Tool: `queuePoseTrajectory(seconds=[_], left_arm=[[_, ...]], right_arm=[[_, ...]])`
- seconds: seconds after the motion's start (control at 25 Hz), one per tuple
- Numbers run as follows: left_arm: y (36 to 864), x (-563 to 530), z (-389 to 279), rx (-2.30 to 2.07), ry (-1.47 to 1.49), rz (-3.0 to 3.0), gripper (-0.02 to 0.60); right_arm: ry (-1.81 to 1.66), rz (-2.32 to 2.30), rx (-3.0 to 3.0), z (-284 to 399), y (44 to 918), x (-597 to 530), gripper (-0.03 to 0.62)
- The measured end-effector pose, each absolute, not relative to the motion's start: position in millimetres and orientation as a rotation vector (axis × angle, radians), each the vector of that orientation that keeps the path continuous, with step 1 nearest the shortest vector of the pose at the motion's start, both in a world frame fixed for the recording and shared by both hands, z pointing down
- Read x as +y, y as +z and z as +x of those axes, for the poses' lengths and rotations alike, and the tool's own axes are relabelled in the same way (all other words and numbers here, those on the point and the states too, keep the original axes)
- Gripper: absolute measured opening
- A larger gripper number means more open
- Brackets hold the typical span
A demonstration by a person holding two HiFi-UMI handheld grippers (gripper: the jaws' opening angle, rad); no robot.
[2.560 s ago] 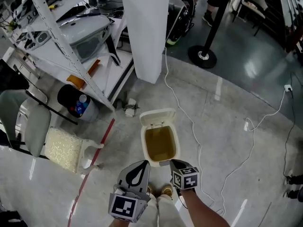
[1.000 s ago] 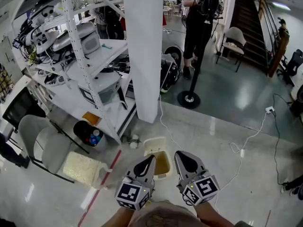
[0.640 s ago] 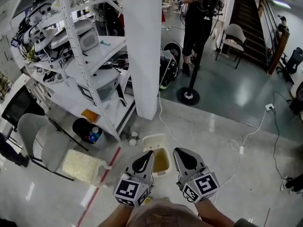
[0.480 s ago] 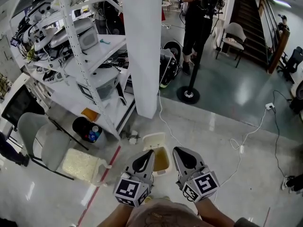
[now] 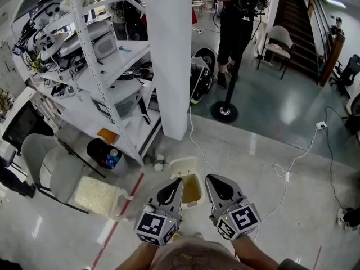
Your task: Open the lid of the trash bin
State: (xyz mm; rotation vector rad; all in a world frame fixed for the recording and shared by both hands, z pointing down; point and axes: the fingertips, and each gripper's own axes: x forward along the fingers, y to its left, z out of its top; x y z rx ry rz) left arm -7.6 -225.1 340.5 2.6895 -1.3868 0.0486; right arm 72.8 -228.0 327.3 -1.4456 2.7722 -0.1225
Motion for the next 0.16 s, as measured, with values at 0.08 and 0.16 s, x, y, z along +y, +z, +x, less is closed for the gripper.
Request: queuePoseTrajectory(seconds=[0.08,0.16], left_arm=[[341.5,-225.8,-7.9,-1.390,0.049,2.689,-0.003],[342.4,-226.3,-7.9,-1.390,0.050,2.690,-0.003]], right_arm=[[-0.125,-1.446,2.771,73.2,328.5,-228.7,0.020],[-0.129,-1.447,2.769,73.7,329.9,-229.4,0.020]])
